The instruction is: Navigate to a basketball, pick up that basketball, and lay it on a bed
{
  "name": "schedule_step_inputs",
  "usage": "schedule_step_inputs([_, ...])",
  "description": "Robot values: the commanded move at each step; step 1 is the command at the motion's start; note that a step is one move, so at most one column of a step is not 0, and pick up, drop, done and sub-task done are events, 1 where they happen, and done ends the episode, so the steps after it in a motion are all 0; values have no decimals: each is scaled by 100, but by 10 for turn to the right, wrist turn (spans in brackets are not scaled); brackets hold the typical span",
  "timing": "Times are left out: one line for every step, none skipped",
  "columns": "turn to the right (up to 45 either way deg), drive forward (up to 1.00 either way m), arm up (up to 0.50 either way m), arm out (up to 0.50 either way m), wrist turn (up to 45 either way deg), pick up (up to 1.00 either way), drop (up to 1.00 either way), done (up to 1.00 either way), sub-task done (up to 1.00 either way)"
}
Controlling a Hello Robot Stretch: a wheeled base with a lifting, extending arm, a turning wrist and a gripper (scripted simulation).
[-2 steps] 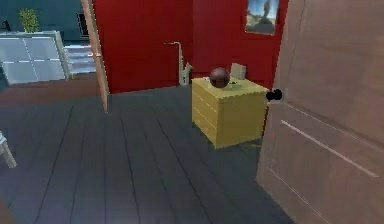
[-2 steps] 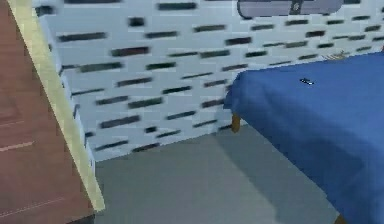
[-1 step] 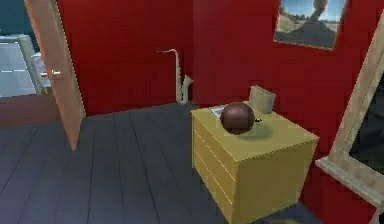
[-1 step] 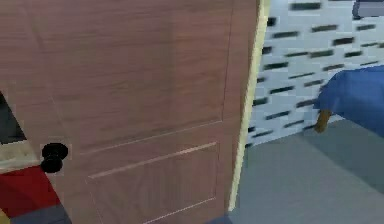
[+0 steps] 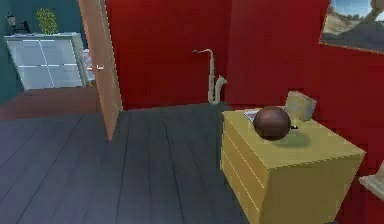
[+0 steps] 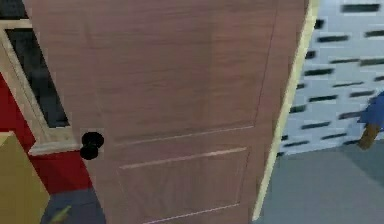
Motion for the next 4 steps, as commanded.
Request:
schedule_step_inputs([0,25,0,0,0,0,0,0,0])
schedule_step_inputs([-450,0,0,0,0,0,0,0,0])
schedule_step_inputs([-150,0,0,0,0,0,0,0,0])
schedule_step_inputs([450,0,0,0,0,0,0,0,0])
